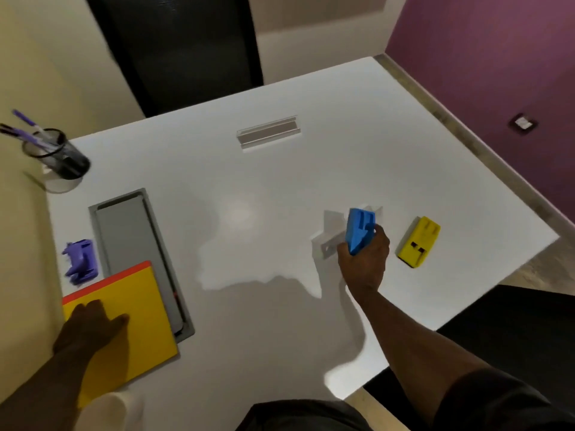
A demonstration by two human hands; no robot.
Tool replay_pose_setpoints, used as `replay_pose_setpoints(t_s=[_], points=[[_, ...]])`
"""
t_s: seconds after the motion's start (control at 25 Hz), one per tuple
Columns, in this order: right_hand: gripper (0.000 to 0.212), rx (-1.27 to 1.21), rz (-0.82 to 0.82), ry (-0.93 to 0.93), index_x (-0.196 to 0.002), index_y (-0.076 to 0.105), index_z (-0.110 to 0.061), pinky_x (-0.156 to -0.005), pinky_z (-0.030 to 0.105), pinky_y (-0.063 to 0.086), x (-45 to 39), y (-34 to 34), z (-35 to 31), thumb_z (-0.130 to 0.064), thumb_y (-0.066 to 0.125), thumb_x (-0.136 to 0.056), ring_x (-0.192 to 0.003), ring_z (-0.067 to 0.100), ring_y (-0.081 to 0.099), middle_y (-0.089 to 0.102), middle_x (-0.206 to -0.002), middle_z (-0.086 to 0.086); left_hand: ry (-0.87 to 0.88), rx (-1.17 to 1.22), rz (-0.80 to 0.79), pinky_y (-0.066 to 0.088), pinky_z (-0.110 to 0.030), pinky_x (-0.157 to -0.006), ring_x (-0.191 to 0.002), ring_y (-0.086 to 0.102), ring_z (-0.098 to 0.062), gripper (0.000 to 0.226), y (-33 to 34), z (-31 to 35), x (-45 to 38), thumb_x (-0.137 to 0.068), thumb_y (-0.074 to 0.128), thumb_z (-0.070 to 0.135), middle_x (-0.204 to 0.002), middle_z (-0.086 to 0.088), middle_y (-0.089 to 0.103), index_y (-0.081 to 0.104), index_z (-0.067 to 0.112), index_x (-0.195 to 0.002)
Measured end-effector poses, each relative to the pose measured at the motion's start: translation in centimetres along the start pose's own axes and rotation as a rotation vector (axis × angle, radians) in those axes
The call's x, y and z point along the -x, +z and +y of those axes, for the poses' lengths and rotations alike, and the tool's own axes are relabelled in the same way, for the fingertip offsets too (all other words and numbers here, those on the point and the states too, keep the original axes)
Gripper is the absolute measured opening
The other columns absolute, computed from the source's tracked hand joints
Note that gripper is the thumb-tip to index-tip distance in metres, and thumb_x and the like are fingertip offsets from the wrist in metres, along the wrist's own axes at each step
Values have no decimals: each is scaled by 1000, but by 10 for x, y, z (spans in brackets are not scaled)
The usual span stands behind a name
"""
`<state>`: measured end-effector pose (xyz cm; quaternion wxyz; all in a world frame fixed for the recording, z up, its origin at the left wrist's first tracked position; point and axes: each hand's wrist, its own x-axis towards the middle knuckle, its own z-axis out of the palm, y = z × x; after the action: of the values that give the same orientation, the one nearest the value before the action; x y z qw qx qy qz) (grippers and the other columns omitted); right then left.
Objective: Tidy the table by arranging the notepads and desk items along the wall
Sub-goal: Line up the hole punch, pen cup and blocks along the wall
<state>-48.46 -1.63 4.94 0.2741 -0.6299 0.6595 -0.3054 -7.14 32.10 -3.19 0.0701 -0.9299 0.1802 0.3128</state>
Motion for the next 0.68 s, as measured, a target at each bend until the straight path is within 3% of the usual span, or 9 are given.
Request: replay_pose_setpoints(t_s=[0.16, 0.32, 0.68], points=[[77, -95, -380, -230, -140, 30, -19, -84, 34, 53, 17, 60, -73, -31, 72, -77, -114, 20, 52, 49, -132, 6, 66, 32, -58, 30, -49, -114, -146, 19, -36, 105, -16, 5, 39, -77, 61, 64, -158, -19, 18, 18, 1, -149], [77, 64, -777, -482, -140, 30, -19, -81, 32, 51, 45, 124, -130, -39, 72, -79, -111, 20, 54, 52, -128, 4, 54, 121, -106, 15, -44, -120, -150, -3, -31, 128, -24, 5, 49, -66, 67, 69, -161, -13, -11, -5, 7, -152], [74, 139, -996, -714, -138, 35, -13, -72, 22, 44, 112, 246, -212, -36, 73, -80, -110, 18, 57, 56, -128, 10, 43, 207, -34, 13, -43, -120, -149, -8, -31, 136, -25, 11, 42, -60, 77, 62, -160, -11, -18, -10, 9, -151]])
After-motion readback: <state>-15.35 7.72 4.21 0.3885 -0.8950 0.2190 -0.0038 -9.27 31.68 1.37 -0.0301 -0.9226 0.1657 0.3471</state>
